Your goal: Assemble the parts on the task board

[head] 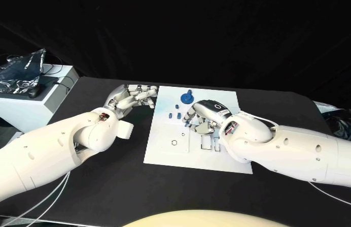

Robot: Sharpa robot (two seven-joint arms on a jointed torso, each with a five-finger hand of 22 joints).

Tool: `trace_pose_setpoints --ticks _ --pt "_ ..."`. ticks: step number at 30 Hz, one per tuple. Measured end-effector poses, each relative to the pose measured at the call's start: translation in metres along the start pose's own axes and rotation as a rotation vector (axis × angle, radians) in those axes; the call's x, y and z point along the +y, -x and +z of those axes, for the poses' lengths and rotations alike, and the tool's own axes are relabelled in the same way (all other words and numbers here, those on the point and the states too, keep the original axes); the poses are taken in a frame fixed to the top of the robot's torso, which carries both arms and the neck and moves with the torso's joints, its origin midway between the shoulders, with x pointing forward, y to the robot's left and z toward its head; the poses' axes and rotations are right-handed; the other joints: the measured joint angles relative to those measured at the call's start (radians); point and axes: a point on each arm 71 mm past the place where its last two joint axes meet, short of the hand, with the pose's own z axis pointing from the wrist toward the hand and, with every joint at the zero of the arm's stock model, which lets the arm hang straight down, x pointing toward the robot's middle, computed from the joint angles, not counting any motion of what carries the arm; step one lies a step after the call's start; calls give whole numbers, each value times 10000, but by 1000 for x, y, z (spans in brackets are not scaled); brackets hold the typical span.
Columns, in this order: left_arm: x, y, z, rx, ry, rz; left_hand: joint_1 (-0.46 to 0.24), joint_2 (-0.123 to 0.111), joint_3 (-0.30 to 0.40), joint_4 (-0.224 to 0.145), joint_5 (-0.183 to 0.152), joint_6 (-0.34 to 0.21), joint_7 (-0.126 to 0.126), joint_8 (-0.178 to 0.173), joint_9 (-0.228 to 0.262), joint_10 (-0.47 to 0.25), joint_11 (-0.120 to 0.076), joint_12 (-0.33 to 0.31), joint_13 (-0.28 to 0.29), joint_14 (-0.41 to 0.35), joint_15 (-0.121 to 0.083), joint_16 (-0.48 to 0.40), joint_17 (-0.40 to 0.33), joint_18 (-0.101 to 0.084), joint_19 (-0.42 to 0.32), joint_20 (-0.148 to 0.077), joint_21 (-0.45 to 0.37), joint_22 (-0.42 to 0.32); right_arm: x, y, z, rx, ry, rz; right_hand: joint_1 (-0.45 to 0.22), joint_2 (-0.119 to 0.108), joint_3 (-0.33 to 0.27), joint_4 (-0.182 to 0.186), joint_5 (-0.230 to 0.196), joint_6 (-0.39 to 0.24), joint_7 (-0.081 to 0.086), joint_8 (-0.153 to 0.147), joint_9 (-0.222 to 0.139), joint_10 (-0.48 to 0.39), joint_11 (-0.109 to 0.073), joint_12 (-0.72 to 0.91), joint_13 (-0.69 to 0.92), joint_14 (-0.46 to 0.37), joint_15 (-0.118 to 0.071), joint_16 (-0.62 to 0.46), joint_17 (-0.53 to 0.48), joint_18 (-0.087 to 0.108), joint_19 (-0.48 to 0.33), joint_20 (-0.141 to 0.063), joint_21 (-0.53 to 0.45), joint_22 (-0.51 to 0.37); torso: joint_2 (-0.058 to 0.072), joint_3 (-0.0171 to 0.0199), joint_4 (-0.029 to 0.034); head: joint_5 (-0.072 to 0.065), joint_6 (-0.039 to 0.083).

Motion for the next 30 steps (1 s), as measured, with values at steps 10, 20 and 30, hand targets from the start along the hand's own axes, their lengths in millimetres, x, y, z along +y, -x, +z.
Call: trace_pose_setpoints --ticks 10,20,30 --pt "0 -1 1 -89 33 17 0 0 -4 4 0 -73 73 0 0 0 0 0 0 0 0 0 9 -1 0 0 0 8 2 -22 4 322 -132 -410 0 0 34 -58 50 0 0 0 -1 0 0 0 0 0 0 0 0 -1 114 2 -316 372 17 -1 25 89 -119" --pt "0 -1 1 -148 59 38 0 0 -29 29 0 -124 123 0 0 -126 51 0 4 0 0 0 22 1 36 36 -43 35 -4 -29 5 428 -318 -646 11 -11 33 -60 51 -1 1 0 -2 0 0 0 0 0 0 0 0 -1 126 14 -317 372 20 5 13 153 -232" --pt "0 -1 1 -152 71 40 0 0 -29 29 0 -124 123 0 0 -161 15 0 3 0 0 0 21 0 36 36 -42 34 -7 -32 8 452 -397 -769 11 -11 4 -86 50 -1 1 0 -3 0 0 0 0 0 0 0 0 0 381 10 -968 961 20 5 13 204 -302"
